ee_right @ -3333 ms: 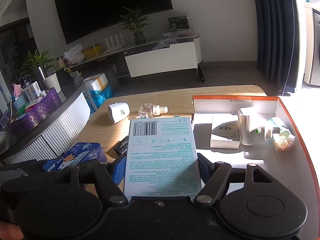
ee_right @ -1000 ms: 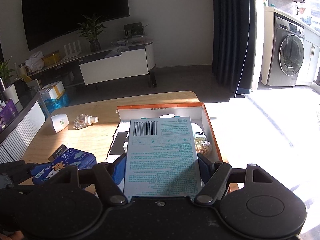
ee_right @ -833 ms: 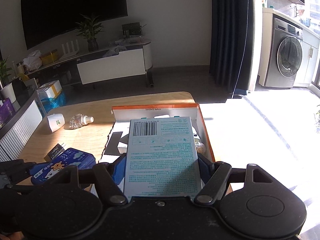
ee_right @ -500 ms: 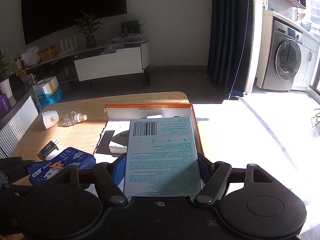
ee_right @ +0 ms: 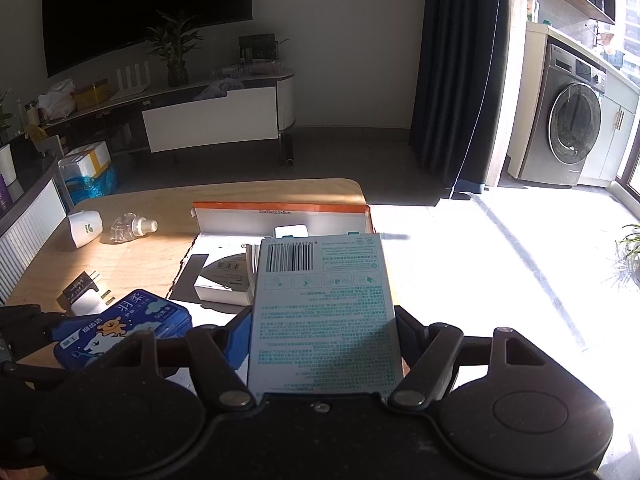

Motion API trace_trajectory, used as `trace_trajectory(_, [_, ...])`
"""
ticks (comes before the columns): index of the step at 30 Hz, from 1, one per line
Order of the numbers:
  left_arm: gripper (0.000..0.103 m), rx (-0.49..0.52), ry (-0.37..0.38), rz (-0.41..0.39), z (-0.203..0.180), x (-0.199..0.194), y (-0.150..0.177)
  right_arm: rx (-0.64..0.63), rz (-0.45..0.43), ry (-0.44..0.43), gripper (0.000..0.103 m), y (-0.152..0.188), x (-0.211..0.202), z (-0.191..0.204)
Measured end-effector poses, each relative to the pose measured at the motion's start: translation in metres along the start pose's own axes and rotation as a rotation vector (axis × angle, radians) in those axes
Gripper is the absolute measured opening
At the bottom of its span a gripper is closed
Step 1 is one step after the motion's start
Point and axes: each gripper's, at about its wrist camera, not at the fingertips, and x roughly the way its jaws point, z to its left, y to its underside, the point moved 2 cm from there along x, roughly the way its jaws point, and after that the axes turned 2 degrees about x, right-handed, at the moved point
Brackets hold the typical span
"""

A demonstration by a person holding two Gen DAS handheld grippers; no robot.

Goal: Organize rigid objects
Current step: 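Lower the medicine box and tissue pack with both grippers into the cardboard box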

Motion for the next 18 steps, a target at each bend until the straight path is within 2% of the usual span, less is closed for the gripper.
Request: trace_trajectory(18, [0.063,-0.004,0.005,0.009,-0.003,0.012,-0.008,0.001,0.017,-0.005,0.085,-0.003,0.014,-0.005])
